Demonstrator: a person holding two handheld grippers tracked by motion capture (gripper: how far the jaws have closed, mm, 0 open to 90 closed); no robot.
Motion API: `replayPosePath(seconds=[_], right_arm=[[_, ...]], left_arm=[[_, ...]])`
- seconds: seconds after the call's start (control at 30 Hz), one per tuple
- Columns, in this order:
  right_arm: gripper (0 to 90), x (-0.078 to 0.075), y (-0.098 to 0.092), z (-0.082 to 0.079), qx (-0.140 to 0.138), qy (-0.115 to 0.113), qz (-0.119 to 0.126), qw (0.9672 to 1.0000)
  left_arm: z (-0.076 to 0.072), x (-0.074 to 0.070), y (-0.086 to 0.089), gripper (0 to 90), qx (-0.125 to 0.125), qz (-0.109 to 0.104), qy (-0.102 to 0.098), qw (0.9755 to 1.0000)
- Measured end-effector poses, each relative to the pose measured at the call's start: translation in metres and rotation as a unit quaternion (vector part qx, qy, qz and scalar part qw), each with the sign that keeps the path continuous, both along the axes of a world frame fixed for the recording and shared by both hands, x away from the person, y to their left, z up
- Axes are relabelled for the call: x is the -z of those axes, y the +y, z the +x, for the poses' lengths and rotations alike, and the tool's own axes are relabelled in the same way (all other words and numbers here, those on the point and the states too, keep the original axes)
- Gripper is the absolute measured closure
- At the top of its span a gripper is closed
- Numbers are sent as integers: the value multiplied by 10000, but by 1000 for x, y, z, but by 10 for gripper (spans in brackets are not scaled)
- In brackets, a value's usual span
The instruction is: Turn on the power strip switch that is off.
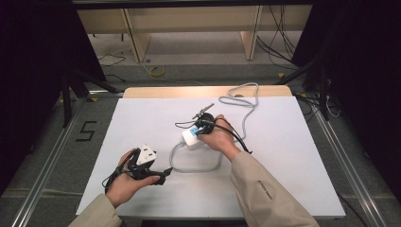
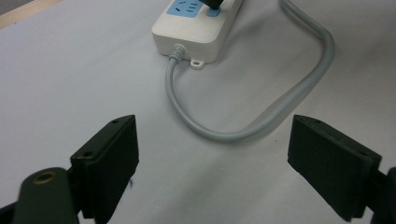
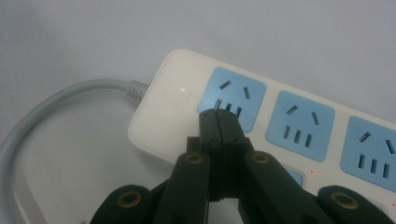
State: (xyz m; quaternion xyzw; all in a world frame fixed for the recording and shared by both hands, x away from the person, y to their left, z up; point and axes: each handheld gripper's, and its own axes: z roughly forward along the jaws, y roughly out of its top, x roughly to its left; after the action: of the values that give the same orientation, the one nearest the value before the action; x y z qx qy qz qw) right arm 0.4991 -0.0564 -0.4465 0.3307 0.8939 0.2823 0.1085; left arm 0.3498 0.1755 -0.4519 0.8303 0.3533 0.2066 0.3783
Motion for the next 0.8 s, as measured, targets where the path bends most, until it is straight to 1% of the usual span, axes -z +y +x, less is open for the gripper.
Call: replayPosePath(seconds=[0.07,0.2,0.5,0.6,0.7,0.73,0.8], right_arm=[[900,0,0,0,16,16,15,10000],[900,-1,0,0,79,3,-96,9999],[900,0,-1,1,53,-32,-87,9999],[900,0,-2,1,56,-2,-79,10000],[900,-1,-1,0,61,4,-123,9999],[900,-1,-1,1,35,-23,-135,9999],[900,-2,-1,1,22,4,-122,9999]], left_arm=[[0,0,0,161,-1,0,4,10000],[0,0,0,161,0,-3,5,10000],[0,0,0,160,1,-2,0,10000],[0,0,0,161,1,-2,-1,10000],[0,0,0,160,8,-4,-1,10000],[0,0,0,161,8,-3,-1,10000],[0,0,0,161,8,-7,3,10000]])
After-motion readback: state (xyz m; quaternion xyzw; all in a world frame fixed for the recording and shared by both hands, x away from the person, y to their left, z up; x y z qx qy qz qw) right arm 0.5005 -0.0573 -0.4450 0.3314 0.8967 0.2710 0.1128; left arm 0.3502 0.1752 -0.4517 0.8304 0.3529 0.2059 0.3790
